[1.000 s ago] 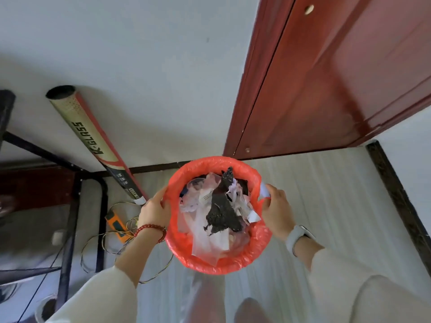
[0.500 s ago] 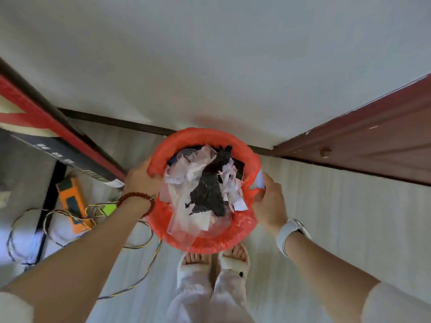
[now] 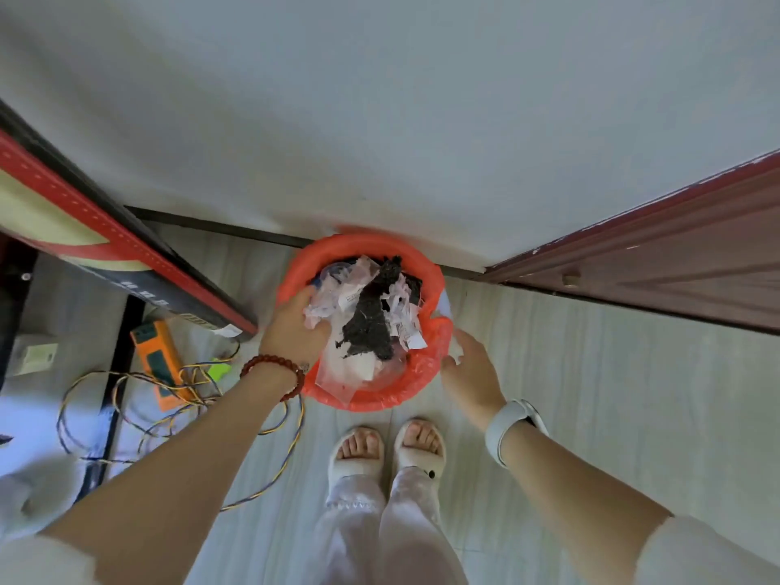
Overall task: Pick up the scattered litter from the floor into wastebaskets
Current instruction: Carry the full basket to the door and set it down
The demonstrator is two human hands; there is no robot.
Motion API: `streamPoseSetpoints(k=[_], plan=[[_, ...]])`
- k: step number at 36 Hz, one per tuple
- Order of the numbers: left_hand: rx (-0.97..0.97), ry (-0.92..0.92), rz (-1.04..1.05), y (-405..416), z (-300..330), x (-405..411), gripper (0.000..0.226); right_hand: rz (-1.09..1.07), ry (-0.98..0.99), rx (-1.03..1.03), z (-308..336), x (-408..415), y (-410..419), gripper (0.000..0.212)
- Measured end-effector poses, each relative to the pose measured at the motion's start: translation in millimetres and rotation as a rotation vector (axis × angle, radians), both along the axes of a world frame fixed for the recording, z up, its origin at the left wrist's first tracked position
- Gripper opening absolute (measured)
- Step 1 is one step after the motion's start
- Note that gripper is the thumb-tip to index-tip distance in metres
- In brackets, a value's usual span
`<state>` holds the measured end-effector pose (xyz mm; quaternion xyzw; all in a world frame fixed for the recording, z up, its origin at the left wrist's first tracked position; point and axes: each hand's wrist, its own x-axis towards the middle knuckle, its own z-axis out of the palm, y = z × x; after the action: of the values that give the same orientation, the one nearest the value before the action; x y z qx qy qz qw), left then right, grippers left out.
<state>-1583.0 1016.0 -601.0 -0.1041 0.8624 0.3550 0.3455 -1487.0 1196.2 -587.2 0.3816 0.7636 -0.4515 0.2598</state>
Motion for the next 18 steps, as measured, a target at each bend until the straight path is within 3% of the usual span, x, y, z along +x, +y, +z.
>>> streamPoseSetpoints(k=[5,11,14,16,18], plan=[[-0.056,-0.006,-0.267,17.9,94.9,37.6,0.054,-0.089,0.003,-0.036,86.8,39.5,-16.2,0.039],[-0.005,0.004,-0.276,38.0,223.4,81.5,0.052,-0.205,0.065,0.001,210.0,88.3,-12.2,0.031],[0.037,0.087,-0.377,50.0,277.9,106.1,0.039,-0.219,0.091,0.020,265.6,124.4,-8.1,0.029],[0.048,0.174,-0.521,59.9,306.1,124.4,0.016,-0.278,0.116,0.059,296.8,154.5,-4.1,0.029],[0.047,0.209,-0.669,73.8,331.3,147.4,0.011,-0.347,0.141,0.099,327.2,190.4,-1.2,0.029]])
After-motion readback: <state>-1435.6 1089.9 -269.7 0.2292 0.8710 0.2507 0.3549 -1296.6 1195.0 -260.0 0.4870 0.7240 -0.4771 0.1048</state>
